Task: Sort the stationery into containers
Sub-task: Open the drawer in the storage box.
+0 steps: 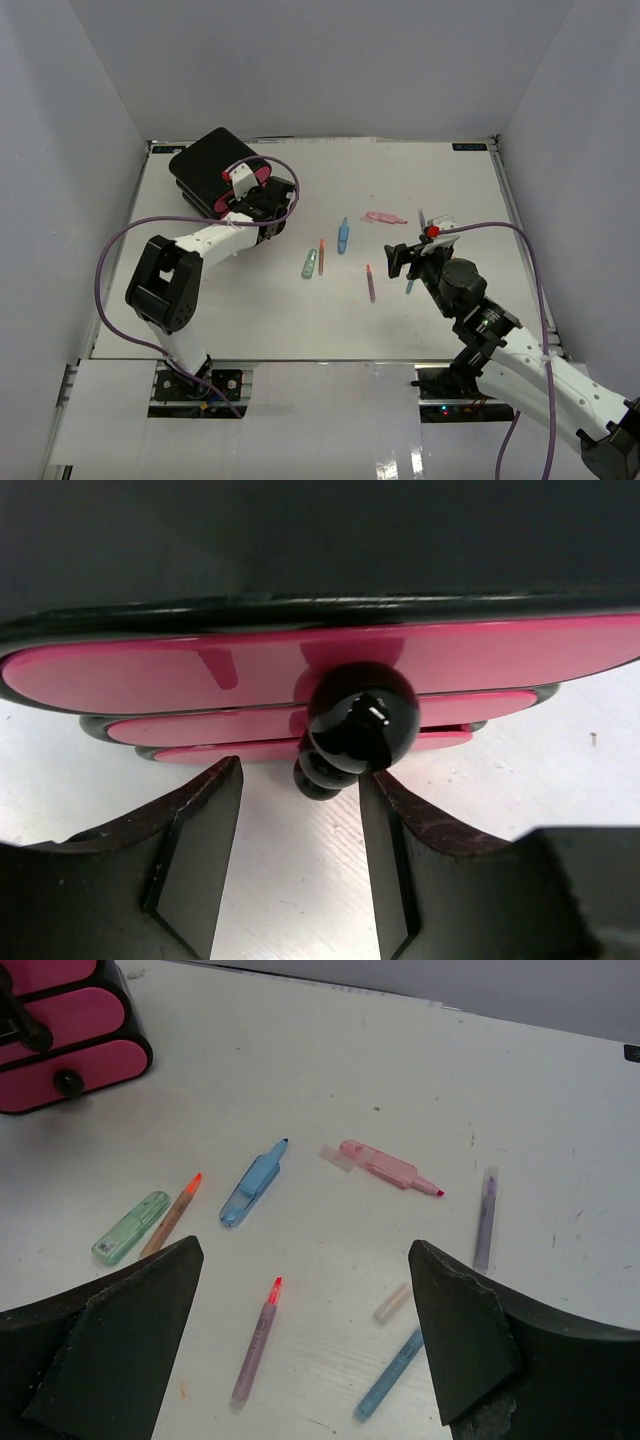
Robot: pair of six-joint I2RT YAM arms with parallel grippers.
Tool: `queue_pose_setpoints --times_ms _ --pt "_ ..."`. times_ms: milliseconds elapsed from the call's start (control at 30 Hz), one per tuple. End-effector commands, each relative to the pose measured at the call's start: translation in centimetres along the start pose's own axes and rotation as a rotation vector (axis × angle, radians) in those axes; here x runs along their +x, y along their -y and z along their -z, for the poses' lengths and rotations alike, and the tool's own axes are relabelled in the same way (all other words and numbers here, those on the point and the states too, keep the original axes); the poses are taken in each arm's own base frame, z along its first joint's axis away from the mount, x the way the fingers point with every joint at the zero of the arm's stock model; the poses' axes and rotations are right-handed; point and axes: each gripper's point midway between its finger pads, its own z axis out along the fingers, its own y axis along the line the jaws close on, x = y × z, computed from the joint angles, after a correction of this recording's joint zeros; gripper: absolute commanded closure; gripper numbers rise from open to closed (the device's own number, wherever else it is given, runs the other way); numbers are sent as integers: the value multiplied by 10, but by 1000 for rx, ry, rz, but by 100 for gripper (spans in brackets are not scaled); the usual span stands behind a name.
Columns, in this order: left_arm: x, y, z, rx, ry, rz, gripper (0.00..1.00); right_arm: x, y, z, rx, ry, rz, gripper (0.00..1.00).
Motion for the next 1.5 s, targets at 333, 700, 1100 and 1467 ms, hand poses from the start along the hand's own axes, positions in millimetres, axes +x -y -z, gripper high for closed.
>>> queue_pose_setpoints --times_ms 333,700,1100,1467 --pt "-16 29 -1 104 47 55 37 -3 -3 -2 -11 12 1 10" --pt "-2 22 -11 43 35 11 36 -3 -3 -2 -13 13 -1 10" --pt "-3 18 -19 18 37 23 36 1 -4 -2 -22 3 0 10" --pt "-9 23 -18 25 43 20 49 1 -5 -2 -28 2 -1 10"
